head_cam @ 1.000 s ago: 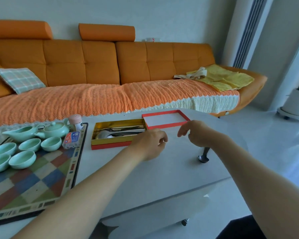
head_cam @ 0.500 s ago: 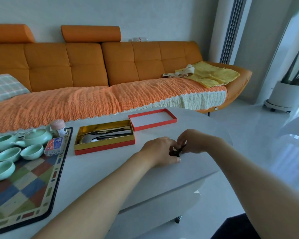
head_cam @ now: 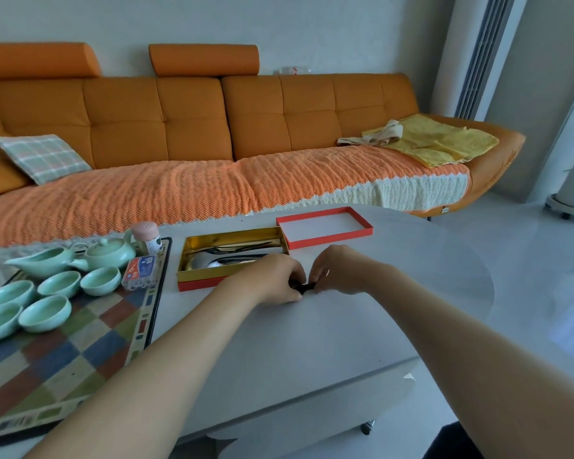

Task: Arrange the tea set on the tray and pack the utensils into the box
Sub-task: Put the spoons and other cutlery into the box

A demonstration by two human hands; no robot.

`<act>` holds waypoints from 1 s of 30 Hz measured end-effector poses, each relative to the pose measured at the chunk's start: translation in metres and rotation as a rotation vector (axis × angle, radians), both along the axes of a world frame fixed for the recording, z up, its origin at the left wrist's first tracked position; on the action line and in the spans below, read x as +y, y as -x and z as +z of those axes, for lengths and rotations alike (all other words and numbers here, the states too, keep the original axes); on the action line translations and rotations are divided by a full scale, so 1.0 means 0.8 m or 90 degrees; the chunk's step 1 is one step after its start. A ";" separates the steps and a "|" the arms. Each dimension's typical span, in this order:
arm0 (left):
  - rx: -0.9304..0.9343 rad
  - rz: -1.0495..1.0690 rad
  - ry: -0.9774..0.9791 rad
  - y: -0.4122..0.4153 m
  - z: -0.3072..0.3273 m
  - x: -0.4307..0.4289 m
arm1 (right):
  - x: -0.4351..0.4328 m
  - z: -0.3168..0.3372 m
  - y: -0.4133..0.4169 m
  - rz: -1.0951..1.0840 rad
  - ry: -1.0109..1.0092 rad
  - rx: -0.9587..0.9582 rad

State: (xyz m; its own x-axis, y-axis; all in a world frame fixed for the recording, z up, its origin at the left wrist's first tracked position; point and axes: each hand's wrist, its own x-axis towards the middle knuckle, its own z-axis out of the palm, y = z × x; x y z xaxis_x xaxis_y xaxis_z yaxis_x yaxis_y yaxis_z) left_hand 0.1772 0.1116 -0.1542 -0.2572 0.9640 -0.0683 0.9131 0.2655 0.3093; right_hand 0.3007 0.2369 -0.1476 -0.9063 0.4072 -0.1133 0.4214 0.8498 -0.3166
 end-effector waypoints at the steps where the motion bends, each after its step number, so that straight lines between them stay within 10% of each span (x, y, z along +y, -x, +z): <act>1: 0.014 0.003 0.010 0.007 0.003 -0.006 | -0.005 0.001 0.009 0.013 0.001 0.001; 18: -0.129 0.218 -0.351 0.127 0.012 -0.061 | -0.030 0.015 0.121 -0.029 0.020 0.261; 30: 0.072 0.144 -0.188 0.157 -0.030 -0.060 | -0.037 -0.014 0.178 -0.073 -0.023 0.193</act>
State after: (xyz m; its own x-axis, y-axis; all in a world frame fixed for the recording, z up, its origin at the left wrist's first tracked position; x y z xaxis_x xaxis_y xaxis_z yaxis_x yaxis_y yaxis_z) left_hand 0.0516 0.0636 -0.1781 -0.4562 0.8556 0.2445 0.8741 0.3794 0.3033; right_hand 0.1579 0.2075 -0.1590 -0.8446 0.5074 0.1708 0.4064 0.8154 -0.4123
